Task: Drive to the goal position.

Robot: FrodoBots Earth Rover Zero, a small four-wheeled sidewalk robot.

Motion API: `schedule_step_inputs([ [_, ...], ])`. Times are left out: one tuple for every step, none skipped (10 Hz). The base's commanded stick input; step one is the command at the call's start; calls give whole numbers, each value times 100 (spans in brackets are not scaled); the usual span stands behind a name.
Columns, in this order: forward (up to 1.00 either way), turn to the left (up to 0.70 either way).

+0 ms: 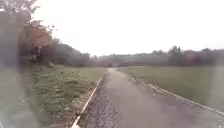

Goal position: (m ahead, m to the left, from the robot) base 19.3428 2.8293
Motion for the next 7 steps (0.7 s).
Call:
schedule_step_inputs([
  [20, 0],
  [47, 0],
  [69, 0],
  [70, 2],
  [70, 8],
  [70, 4],
  [70, 2],
])
